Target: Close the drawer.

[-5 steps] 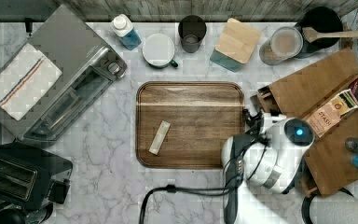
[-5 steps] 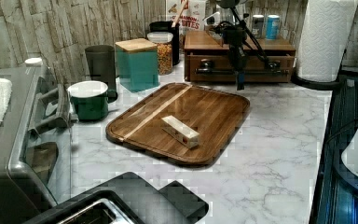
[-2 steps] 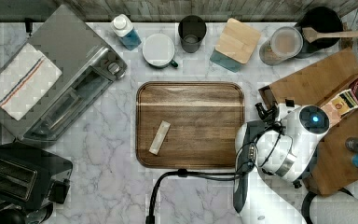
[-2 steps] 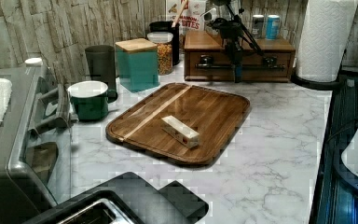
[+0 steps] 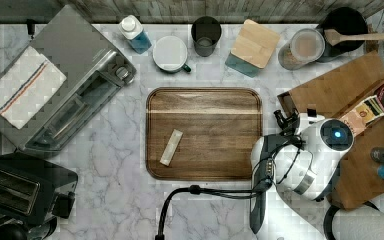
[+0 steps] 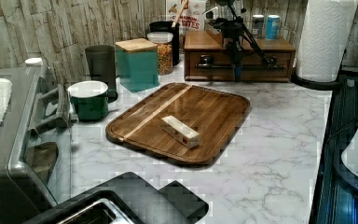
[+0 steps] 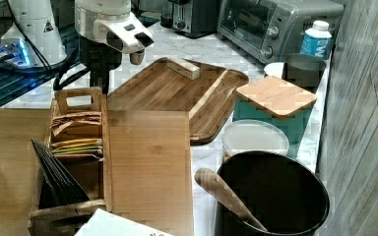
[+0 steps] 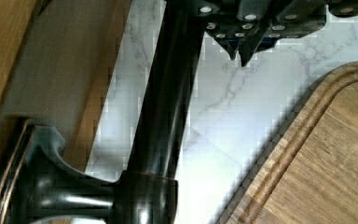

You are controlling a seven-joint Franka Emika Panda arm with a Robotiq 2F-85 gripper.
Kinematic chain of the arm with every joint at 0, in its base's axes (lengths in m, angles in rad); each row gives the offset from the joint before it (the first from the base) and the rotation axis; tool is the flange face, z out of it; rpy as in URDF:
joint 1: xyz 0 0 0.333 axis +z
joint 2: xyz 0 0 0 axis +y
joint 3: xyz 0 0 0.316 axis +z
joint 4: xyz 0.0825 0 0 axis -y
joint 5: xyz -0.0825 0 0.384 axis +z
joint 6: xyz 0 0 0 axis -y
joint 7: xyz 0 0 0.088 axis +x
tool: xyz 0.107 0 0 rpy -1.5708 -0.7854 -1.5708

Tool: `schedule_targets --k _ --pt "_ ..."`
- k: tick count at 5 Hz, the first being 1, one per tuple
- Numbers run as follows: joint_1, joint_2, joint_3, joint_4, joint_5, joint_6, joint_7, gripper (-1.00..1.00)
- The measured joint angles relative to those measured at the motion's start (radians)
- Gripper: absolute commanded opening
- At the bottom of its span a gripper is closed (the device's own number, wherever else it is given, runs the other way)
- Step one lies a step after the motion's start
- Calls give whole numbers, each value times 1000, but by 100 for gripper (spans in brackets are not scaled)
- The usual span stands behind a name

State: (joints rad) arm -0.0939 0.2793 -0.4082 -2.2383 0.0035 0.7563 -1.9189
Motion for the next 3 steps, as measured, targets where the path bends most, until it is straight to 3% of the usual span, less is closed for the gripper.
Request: schedule_targets --k 3 --pt "0 -9 -3 -6 -1 8 0 -100"
